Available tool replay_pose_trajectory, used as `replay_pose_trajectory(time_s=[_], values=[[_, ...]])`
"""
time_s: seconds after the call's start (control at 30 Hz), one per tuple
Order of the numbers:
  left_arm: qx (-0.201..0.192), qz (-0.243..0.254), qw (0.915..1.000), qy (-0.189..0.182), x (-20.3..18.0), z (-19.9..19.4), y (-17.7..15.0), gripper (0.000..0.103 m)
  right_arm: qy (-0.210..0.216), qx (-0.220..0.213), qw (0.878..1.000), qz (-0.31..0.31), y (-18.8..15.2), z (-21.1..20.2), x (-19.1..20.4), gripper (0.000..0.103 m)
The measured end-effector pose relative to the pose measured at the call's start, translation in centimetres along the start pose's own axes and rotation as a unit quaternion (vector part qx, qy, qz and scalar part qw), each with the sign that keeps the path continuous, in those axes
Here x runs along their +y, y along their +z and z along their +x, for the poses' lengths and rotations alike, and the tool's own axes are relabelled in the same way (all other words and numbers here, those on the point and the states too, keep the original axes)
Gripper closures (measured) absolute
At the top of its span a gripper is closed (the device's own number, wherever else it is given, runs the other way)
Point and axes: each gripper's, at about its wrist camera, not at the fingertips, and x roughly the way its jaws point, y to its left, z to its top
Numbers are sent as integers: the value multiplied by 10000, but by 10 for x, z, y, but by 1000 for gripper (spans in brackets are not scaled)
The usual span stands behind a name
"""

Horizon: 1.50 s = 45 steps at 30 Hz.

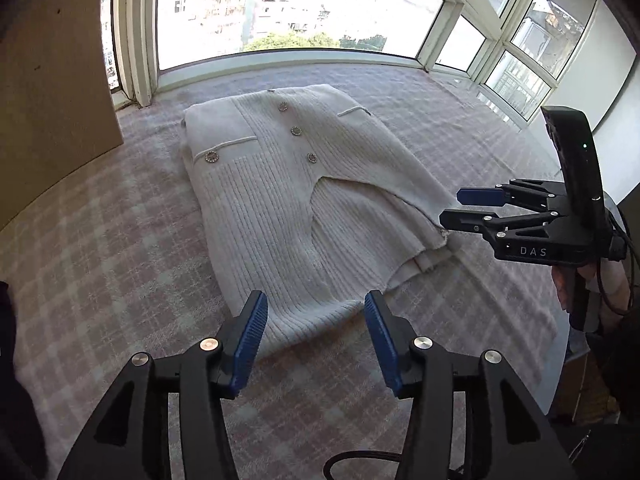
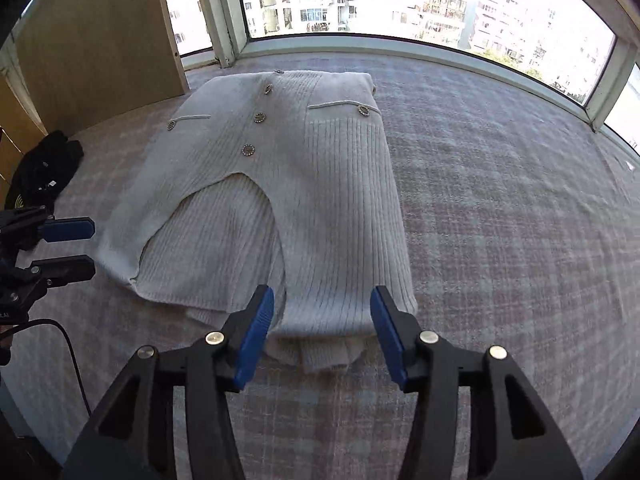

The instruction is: Fold clothes

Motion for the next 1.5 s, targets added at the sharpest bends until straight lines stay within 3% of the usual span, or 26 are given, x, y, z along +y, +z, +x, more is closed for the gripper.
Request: replay_pose_trajectory(time_s=[0.1, 0.3, 0.7, 0.83, 1.1, 1.4, 1.5], values=[[-113, 49, 9999, 112, -11, -13, -1, 40, -118, -143, 9998, -55, -5, -17, 12, 53], [-342, 167, 9989, 260, -27, -41, -10, 32, -135, -410, 9990, 82, -16, -51, 27, 52], [-690, -31, 9968, 410, -41, -100, -50, 28, -354, -649, 9972, 107, -47, -103, 64, 52], [-785, -125, 9961, 380, -41, -116, -63, 28, -371, -798, 9960, 119, -57, -122, 77, 45], [-1131, -122, 9926, 421, -58, -154, -90, 27, -581, -1134, 9918, 105, -75, -158, 116, 42], [-1464, -242, 9875, 534, -67, -197, -121, 26, -387, -1423, 9891, -52, -93, -192, 161, 41], [-1521, -205, 9858, 679, -70, -210, -132, 20, -365, -1505, 9879, -77, -99, -201, 174, 41]])
